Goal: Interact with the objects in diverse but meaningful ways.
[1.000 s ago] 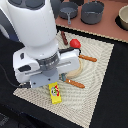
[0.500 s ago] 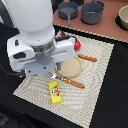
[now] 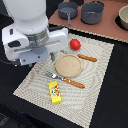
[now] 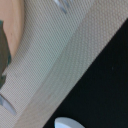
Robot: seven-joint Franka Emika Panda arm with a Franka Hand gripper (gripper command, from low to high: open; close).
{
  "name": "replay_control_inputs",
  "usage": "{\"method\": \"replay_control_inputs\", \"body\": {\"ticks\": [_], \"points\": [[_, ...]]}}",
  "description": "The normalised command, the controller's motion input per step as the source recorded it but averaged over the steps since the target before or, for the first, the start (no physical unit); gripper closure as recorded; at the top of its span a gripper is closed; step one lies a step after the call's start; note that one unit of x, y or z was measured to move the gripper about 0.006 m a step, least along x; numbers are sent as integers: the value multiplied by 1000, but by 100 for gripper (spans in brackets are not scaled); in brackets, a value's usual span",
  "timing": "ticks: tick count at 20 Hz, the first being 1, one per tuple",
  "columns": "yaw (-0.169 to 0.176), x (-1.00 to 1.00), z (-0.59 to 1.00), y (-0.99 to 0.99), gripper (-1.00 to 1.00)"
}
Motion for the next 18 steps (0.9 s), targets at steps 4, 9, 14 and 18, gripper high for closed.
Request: {"method": "replay_control_inputs", "body": {"ticks": [4,9,14,18], "points": [[56,-774,0,386,-100],[67,-703,0,449,-100],[77,-698,0,426,-100],[98,-589,0,449,-100]]}}
